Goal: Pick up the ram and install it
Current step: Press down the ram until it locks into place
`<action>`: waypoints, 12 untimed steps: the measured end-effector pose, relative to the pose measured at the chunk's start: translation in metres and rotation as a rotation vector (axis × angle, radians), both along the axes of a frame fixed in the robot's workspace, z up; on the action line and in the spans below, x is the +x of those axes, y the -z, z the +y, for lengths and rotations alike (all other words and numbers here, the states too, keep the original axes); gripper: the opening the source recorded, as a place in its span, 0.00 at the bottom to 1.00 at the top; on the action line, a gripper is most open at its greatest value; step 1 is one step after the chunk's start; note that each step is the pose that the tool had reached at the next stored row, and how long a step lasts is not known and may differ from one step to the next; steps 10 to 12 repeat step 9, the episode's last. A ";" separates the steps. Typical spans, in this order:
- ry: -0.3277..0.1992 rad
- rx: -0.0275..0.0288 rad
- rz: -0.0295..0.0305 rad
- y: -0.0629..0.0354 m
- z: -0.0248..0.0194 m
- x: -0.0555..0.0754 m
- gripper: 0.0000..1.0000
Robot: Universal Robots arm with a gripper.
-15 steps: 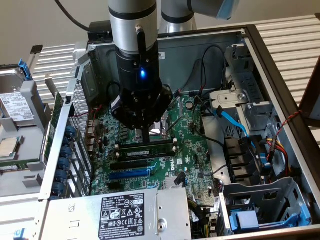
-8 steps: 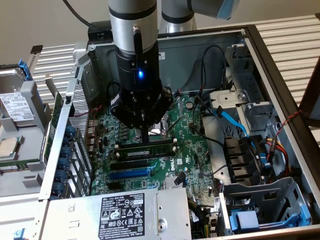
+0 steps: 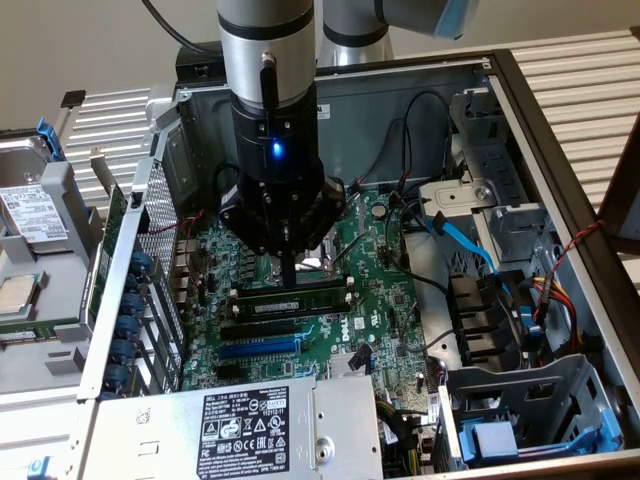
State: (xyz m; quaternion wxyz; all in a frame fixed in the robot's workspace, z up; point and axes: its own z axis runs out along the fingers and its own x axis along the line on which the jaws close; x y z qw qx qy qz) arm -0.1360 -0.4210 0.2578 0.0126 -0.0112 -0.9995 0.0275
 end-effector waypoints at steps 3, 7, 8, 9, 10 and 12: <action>0.021 0.0016 0.0000 0.0001 -0.0001 0.000 0.11; 0.021 0.0021 0.0000 0.0000 -0.0001 0.000 0.11; 0.021 0.0021 0.0000 0.0000 -0.0001 0.000 0.11; 0.021 0.0021 0.0000 0.0000 -0.0001 0.000 0.11; 0.021 0.0021 0.0000 0.0000 -0.0001 0.000 0.11; 0.021 0.0021 0.0000 0.0000 -0.0001 0.000 0.11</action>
